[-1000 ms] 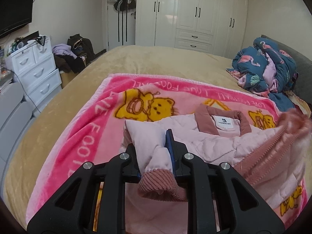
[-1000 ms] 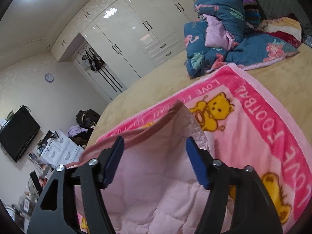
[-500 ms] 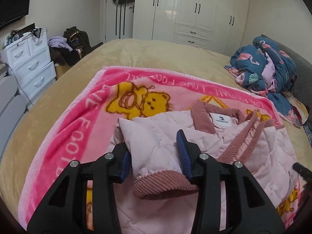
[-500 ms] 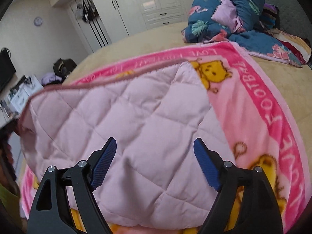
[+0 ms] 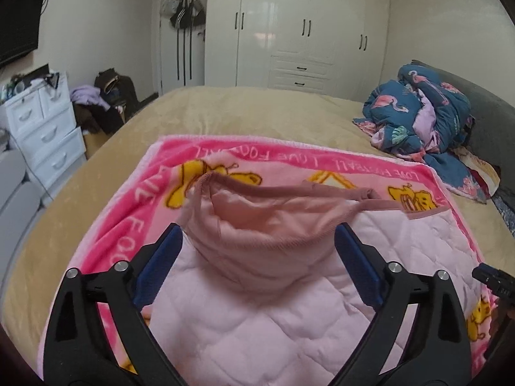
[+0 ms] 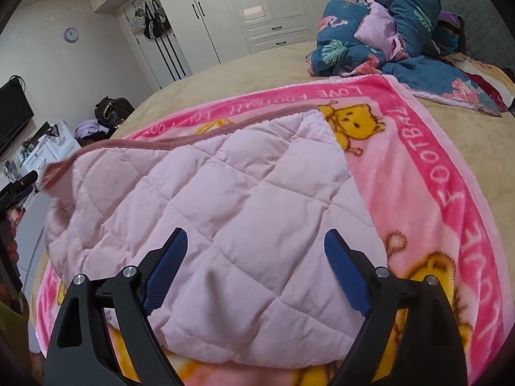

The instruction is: Fold large clothes

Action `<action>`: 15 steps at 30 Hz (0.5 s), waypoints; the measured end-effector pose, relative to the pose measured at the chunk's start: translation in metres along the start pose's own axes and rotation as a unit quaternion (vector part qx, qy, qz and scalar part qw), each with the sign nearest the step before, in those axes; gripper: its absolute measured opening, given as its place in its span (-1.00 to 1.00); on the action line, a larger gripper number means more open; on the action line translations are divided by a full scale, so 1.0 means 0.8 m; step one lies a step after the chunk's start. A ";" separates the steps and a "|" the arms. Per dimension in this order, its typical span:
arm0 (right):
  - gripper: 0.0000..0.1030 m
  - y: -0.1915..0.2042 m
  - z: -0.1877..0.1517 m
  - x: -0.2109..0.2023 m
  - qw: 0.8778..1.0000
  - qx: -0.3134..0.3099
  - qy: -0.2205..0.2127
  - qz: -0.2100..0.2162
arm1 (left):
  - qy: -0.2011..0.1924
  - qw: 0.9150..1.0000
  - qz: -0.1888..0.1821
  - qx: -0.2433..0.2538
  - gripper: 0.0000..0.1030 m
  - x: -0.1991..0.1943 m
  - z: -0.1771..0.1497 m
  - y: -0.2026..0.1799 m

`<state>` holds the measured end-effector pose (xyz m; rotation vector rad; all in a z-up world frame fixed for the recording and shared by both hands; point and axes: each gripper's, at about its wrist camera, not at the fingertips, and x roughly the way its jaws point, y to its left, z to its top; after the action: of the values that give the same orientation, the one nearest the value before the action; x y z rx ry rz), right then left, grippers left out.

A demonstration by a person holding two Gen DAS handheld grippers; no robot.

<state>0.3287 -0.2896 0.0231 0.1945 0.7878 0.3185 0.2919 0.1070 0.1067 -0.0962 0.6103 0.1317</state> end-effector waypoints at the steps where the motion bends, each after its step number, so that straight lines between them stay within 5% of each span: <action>1: 0.69 0.001 0.000 -0.004 1.000 -0.001 -0.003 0.002 | -0.003 1.000 -0.001 0.003 0.79 -0.004 0.000 -0.002; 15: 0.89 0.000 -0.010 -0.052 0.999 -0.015 -0.038 -0.012 | 0.004 1.000 0.017 0.008 0.82 -0.022 -0.027 0.016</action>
<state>0.2950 -0.3043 0.0450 0.1683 0.7089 0.2974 0.2632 0.1151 0.0987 -0.0713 0.6215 0.1588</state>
